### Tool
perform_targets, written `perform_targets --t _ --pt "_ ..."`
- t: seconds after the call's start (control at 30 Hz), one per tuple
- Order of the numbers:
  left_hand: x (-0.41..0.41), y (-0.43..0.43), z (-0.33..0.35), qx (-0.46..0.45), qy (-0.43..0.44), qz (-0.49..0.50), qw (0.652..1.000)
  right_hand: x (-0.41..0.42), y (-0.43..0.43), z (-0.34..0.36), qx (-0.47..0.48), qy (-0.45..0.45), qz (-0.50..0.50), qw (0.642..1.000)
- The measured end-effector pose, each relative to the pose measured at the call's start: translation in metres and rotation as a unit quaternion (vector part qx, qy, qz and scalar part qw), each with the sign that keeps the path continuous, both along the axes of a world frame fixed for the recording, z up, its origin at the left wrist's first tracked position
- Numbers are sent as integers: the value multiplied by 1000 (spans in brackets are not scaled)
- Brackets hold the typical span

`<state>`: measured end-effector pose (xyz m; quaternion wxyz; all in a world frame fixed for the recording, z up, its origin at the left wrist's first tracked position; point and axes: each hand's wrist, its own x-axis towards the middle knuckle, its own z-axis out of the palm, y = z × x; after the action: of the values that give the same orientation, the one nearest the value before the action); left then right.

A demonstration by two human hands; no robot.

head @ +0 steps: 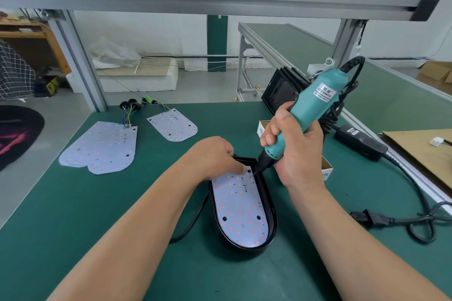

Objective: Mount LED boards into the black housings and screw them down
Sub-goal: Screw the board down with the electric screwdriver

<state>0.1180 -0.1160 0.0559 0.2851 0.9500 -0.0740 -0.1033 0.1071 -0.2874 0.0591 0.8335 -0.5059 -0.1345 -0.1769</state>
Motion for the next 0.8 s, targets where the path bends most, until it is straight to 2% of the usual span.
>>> perform_targets --t 0.3,0.53,0.8 --pt "0 1 -2 -6 -2 -3 1000 1 -1 -1 -13 -7 -1 1000" --pt "1 1 -2 -1 2 0 1000 1 2 -4 -58 -16 14 998" --pt "1 1 -2 -10 1 -2 1000 3 -8 1 11 -9 24 1000"
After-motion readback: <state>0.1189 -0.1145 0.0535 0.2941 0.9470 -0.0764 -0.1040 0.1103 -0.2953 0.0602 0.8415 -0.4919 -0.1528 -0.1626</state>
